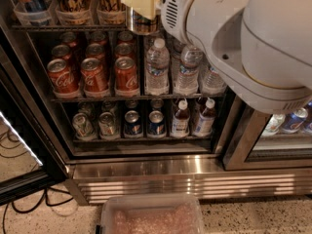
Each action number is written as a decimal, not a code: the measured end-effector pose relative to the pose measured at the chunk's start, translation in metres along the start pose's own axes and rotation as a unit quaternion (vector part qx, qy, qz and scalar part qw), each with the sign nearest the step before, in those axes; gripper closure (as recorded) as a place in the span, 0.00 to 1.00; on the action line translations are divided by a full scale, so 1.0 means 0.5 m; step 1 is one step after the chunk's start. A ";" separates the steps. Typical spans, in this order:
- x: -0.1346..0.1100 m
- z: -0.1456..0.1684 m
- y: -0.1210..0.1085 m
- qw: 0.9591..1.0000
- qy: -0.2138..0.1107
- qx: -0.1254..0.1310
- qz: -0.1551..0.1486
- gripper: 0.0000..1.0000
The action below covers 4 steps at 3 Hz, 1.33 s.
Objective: Pick orange can from top shelf of fridge
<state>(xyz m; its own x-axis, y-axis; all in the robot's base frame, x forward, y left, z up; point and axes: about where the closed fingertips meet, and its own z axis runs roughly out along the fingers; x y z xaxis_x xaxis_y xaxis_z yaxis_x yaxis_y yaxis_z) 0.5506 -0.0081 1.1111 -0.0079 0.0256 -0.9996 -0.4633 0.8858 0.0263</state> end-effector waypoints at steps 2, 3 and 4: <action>0.051 -0.019 -0.005 0.998 0.026 -0.046 0.032 1.00; 0.100 -0.058 -0.014 0.993 0.047 -0.083 0.062 1.00; 0.138 -0.094 -0.021 0.988 0.059 -0.116 0.081 1.00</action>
Offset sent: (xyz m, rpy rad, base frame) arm -0.0298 -0.0339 -0.0702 0.0890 0.1512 0.1730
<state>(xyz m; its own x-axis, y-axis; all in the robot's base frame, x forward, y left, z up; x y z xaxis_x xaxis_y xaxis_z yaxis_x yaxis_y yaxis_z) 0.5131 -0.0373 1.0417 -0.1960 0.0912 -0.9764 -0.6378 0.7445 0.1976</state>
